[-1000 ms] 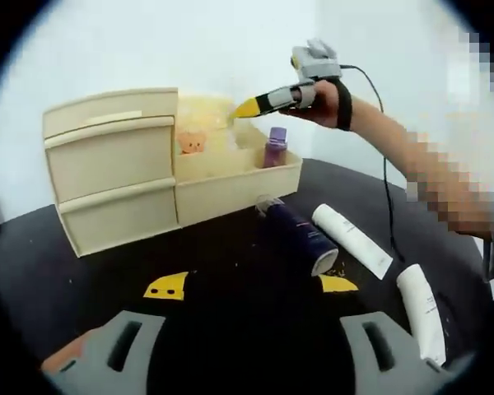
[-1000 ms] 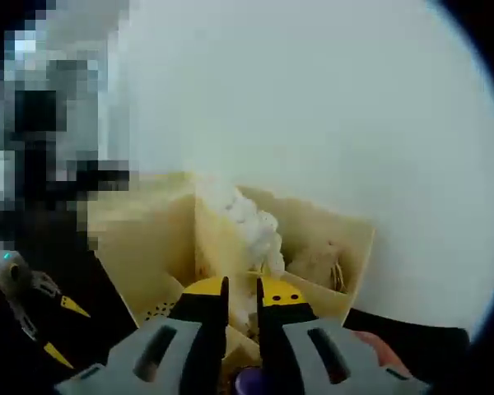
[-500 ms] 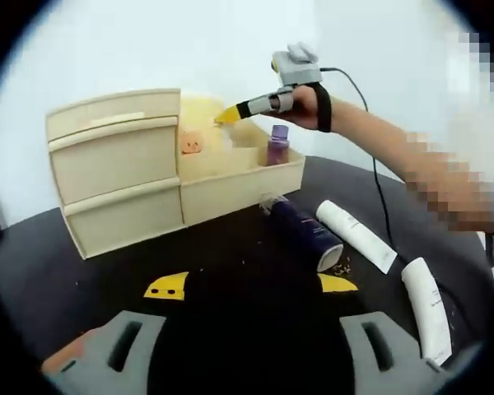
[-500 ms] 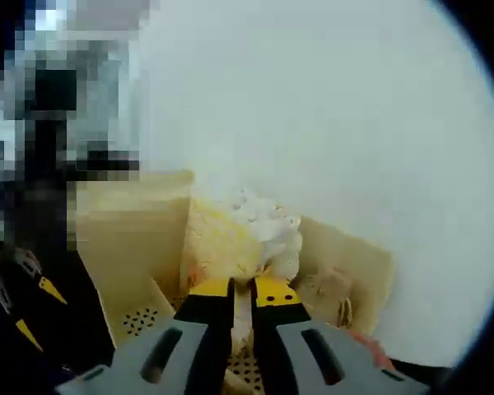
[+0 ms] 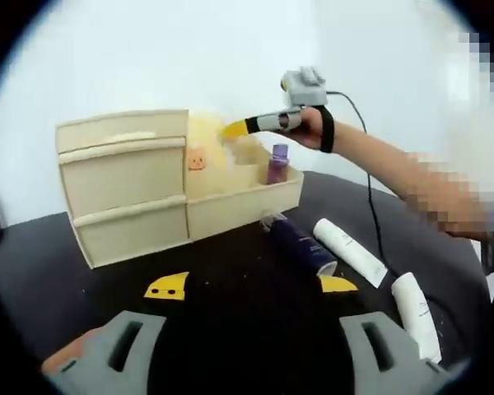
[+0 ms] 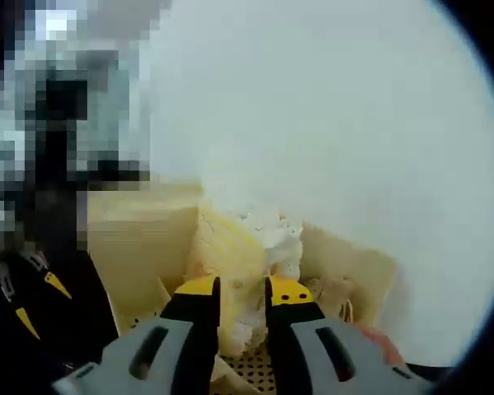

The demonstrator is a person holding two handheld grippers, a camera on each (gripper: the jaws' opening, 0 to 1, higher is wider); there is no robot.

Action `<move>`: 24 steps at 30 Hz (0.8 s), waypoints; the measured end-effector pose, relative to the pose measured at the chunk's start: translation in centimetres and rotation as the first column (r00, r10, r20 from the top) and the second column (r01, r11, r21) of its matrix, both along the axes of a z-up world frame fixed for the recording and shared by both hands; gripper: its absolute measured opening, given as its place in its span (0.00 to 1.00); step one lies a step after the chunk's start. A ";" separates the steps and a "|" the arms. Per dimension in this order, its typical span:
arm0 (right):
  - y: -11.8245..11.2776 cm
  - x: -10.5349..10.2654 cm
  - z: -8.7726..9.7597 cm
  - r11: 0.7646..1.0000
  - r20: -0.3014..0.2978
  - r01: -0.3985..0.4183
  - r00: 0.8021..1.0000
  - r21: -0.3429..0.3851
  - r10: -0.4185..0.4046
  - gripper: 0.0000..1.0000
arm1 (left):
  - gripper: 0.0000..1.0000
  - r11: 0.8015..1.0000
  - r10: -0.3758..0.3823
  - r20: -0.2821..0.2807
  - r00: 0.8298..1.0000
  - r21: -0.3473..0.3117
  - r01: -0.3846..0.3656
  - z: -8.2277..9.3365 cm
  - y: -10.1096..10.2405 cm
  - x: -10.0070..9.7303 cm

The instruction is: Open the drawer, pick up the cosmetic bottles from the table one by one, place them into the drawer, release the gripper, close the drawer, and move the gripper away

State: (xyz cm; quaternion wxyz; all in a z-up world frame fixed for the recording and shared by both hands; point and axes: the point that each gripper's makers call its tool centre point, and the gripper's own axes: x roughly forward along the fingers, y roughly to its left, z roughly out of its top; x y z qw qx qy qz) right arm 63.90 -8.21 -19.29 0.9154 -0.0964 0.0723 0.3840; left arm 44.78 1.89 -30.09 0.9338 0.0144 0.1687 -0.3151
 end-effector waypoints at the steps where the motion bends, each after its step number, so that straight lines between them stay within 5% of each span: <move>1: 0.1 -0.8 0.5 1.000 0.006 -0.008 1.000 0.013 0.008 0.18 | 0.54 1.000 0.004 0.002 1.000 -0.007 -0.004 0.2 0.2 0.0; 13: -0.4 -6.9 6.0 0.995 0.069 -0.059 0.996 0.077 0.054 0.18 | 0.52 0.997 0.043 0.025 0.999 -0.065 -0.041 2.0 2.9 -0.6; 19: 0.1 -11.4 6.4 0.984 0.044 -0.173 0.984 0.043 0.171 0.25 | 0.51 0.994 0.070 0.032 0.997 -0.092 -0.067 2.7 4.2 -0.6; 24: 0.4 -14.7 6.2 0.981 0.050 -0.188 0.981 -0.042 0.190 0.26 | 0.49 0.989 0.090 0.036 0.995 -0.121 -0.085 3.1 4.8 -0.6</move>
